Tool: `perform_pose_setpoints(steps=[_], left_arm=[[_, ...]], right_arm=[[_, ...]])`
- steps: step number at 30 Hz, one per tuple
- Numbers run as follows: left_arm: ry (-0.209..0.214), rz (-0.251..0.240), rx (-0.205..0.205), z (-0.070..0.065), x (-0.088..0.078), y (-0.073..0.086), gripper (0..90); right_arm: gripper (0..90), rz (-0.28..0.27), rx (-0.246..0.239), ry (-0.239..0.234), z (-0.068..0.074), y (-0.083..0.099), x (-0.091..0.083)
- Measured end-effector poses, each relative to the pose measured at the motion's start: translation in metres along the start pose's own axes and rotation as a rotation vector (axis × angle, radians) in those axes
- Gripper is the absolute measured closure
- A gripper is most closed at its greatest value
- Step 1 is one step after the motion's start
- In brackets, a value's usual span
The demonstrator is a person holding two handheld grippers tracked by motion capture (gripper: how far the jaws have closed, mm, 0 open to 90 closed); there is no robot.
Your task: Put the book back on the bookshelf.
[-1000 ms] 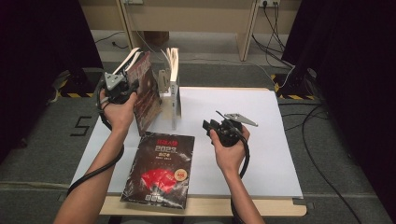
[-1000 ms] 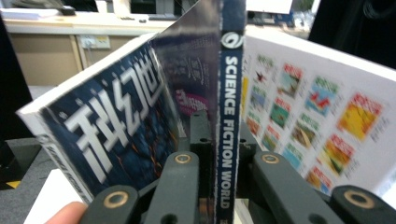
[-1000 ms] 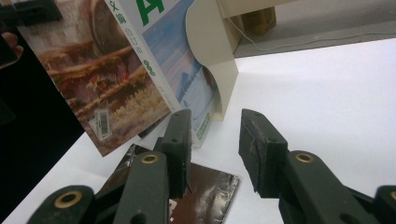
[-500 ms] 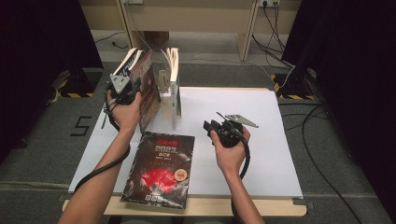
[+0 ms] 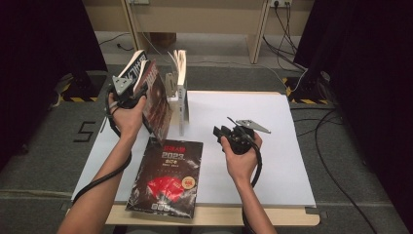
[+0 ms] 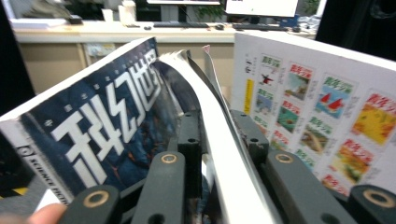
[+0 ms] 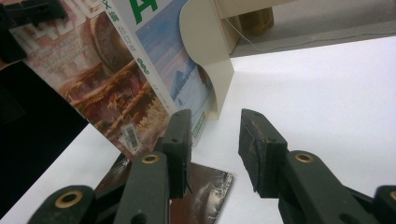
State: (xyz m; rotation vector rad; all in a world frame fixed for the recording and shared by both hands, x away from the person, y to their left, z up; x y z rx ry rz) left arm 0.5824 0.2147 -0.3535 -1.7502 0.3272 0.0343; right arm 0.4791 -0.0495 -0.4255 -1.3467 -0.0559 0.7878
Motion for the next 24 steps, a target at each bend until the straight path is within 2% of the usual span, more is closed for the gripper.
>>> perform_pose_setpoints(steps=[1,3,5,7,9,12,15,20,24], left_arm=[[0.001,0.011,0.000,0.000,0.000,0.000,75.5],[0.015,0.041,-0.029,-0.001,0.002,0.002,75.8],[0.014,0.076,-0.030,-0.001,0.002,0.006,76.0],[0.016,0.108,-0.050,-0.001,0.002,0.010,76.8],[0.005,0.129,-0.039,0.001,0.002,0.010,80.2],[0.019,0.153,-0.056,0.001,0.003,0.009,82.9],[0.016,0.125,-0.009,-0.001,0.003,0.003,83.2],[0.001,0.011,0.010,0.001,0.004,-0.016,83.3],[-0.004,-0.061,0.052,-0.003,0.009,-0.024,83.2]], right_arm=[[64.7,-0.001,0.001,0.000,0.000,0.000,0.000],[64.6,-0.002,-0.001,-0.001,0.000,-0.001,0.000],[64.6,0.003,0.002,-0.001,0.000,-0.001,0.000],[64.5,0.005,0.004,0.000,-0.001,0.000,-0.001],[64.4,0.009,0.007,0.000,-0.002,0.000,-0.001],[64.4,0.011,0.015,0.003,-0.003,0.001,-0.002],[64.4,0.015,0.011,0.006,-0.005,0.002,-0.003],[64.4,0.016,0.018,0.010,-0.007,0.004,-0.003],[64.5,0.019,0.010,0.008,-0.008,0.006,-0.001]])
Point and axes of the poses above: each handheld gripper's, and its own axes: x roughly forward along the jaws, y roughly out of its underside, z roughly to its left, the point moved 10 cm from there along x, roughly forward along the jaws, and after that the axes turned 8 degrees about -x, right-handed, at the moved point
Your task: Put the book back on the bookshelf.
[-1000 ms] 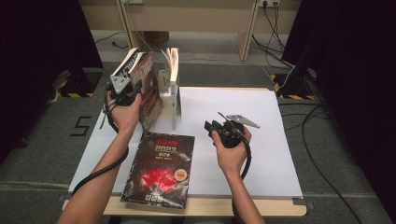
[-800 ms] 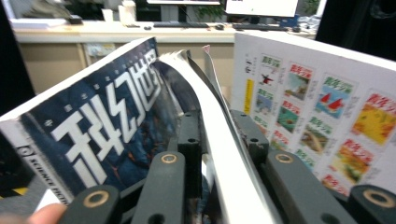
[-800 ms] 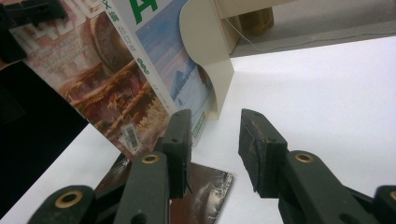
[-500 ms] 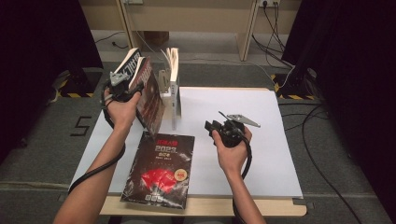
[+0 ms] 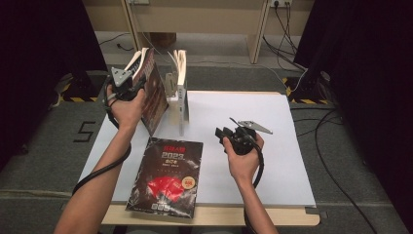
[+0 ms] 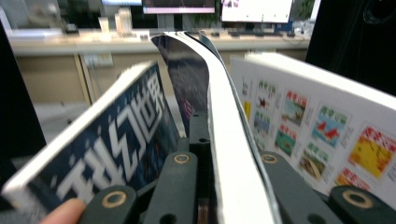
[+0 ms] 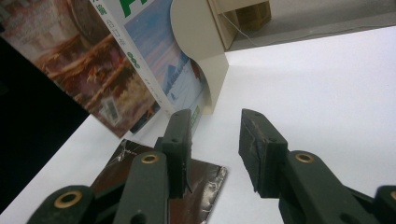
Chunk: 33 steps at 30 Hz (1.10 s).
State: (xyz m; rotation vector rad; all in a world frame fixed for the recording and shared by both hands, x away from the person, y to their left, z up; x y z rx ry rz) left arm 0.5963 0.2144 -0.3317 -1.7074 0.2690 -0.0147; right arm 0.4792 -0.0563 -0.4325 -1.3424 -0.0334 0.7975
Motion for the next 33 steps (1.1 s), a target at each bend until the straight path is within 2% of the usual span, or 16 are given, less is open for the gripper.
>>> perform_pose_setpoints(steps=[2,4,10,12,15,23,25,29,33], left_arm=[[-0.013,-0.019,0.019,0.000,0.006,0.002,83.2],[-0.016,-0.017,0.032,0.000,0.012,0.008,83.1],[-0.022,0.012,0.057,0.001,0.021,0.030,82.9],[-0.021,0.010,0.076,0.000,0.020,0.030,82.6],[-0.033,0.021,0.081,0.000,0.020,0.030,81.8],[-0.100,0.057,0.100,0.005,0.008,0.029,74.2],[-0.103,0.054,0.120,0.004,0.001,0.028,72.1],[-0.111,0.057,0.133,0.004,-0.007,0.029,71.8],[-0.115,0.059,0.129,0.007,-0.012,0.033,70.6]], right_arm=[[64.5,-0.005,0.002,-0.001,0.000,0.000,0.000],[64.5,-0.006,0.002,-0.002,0.000,0.001,-0.001],[64.6,-0.011,0.005,0.001,-0.003,0.002,-0.003],[64.6,-0.010,0.005,0.002,-0.004,0.002,-0.003],[64.6,-0.011,0.005,0.003,-0.005,0.003,-0.004],[64.5,-0.010,0.009,0.003,-0.006,0.006,-0.005],[64.5,-0.010,0.009,0.002,-0.006,0.006,-0.006],[64.3,-0.004,0.011,0.000,-0.005,0.007,-0.005],[64.1,0.000,0.018,-0.003,-0.003,0.009,-0.004]])
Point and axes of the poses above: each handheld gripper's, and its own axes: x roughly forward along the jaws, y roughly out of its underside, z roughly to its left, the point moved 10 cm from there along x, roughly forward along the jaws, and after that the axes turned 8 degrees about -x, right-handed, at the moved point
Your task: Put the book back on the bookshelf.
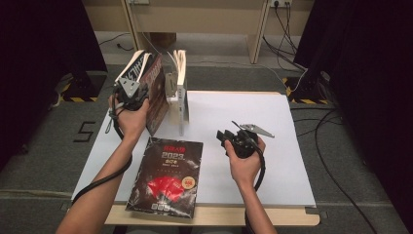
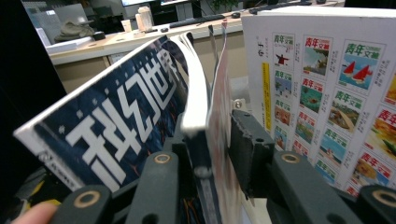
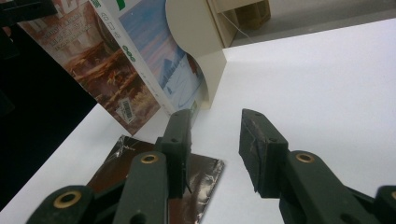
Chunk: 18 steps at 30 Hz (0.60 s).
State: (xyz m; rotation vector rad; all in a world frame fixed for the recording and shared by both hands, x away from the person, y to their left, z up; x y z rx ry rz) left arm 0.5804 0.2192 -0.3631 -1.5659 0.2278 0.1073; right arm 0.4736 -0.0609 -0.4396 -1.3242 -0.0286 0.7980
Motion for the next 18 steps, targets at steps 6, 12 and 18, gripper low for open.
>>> perform_pose_setpoints(steps=[6,12,18], left_arm=[[-0.026,-0.022,0.007,0.007,-0.016,0.000,69.6],[-0.018,-0.056,0.006,0.012,-0.036,0.000,67.0],[-0.005,-0.063,-0.015,0.018,-0.048,0.004,67.3]], right_arm=[[63.9,0.002,0.001,0.002,-0.001,0.001,0.001],[63.7,0.003,-0.004,0.000,-0.001,0.002,0.001],[63.5,0.002,-0.003,-0.001,0.000,0.002,0.002]])
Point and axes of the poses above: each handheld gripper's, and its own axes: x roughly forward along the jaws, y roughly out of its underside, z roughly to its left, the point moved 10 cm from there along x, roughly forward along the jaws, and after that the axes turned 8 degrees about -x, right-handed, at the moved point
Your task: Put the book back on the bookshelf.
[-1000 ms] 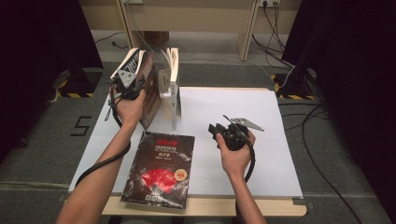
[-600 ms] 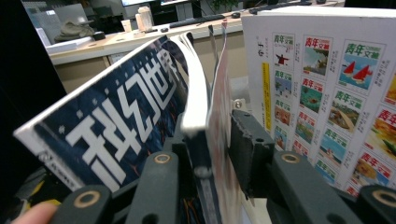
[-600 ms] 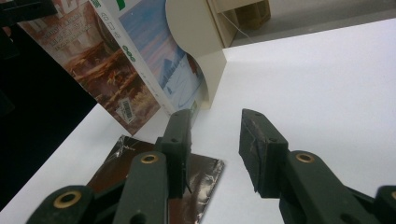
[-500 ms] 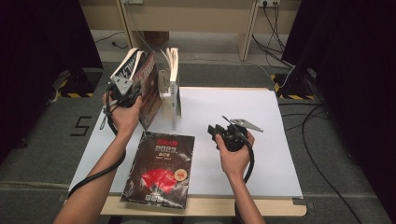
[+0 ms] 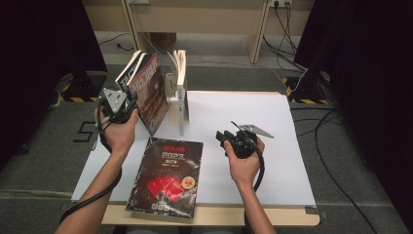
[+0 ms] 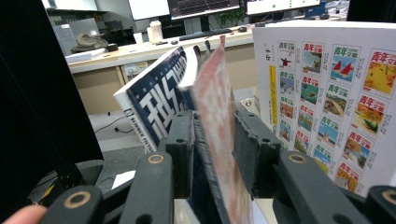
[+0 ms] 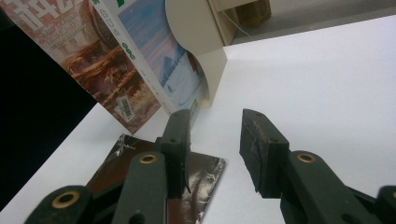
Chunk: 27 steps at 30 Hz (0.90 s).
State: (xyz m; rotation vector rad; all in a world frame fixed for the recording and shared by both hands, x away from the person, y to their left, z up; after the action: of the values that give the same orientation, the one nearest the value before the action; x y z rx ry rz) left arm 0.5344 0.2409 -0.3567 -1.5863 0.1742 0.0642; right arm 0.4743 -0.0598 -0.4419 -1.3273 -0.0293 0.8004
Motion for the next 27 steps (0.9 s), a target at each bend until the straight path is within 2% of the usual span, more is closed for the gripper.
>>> perform_pose_setpoints(steps=[5,7,9,11,14,18,21,22,24,27], left_arm=[[0.009,0.017,-0.017,0.004,-0.004,0.009,67.8],[0.007,0.021,-0.042,0.008,-0.005,0.013,67.2],[-0.018,0.009,-0.077,0.017,-0.006,0.012,63.5],[-0.071,-0.008,-0.137,0.033,-0.009,0.010,59.3],[-0.089,0.010,-0.175,0.045,-0.009,0.015,56.4],[-0.055,0.026,-0.234,0.053,0.002,0.020,50.0],[-0.021,0.077,-0.293,0.059,0.019,0.026,47.2],[-0.012,0.086,-0.301,0.060,0.024,0.027,46.6],[0.014,0.099,-0.347,0.062,0.035,0.027,46.1],[0.037,0.106,-0.382,0.065,0.053,0.023,46.4]], right_arm=[[63.3,-0.003,0.003,0.001,0.000,-0.001,0.000],[63.2,0.000,0.003,0.002,-0.001,0.000,0.000],[63.2,0.000,0.002,0.003,-0.001,0.000,-0.001],[63.1,-0.002,0.005,0.001,-0.001,0.000,-0.001],[63.1,-0.003,0.012,0.002,-0.002,0.000,-0.002],[63.0,-0.003,0.012,0.004,-0.003,0.001,-0.001],[62.8,0.001,0.010,0.001,-0.002,0.002,0.000],[62.7,0.002,0.009,0.001,-0.002,0.002,0.000],[62.5,0.004,0.011,0.002,-0.002,0.003,0.000],[62.4,0.006,0.012,0.003,-0.003,0.003,0.000]])
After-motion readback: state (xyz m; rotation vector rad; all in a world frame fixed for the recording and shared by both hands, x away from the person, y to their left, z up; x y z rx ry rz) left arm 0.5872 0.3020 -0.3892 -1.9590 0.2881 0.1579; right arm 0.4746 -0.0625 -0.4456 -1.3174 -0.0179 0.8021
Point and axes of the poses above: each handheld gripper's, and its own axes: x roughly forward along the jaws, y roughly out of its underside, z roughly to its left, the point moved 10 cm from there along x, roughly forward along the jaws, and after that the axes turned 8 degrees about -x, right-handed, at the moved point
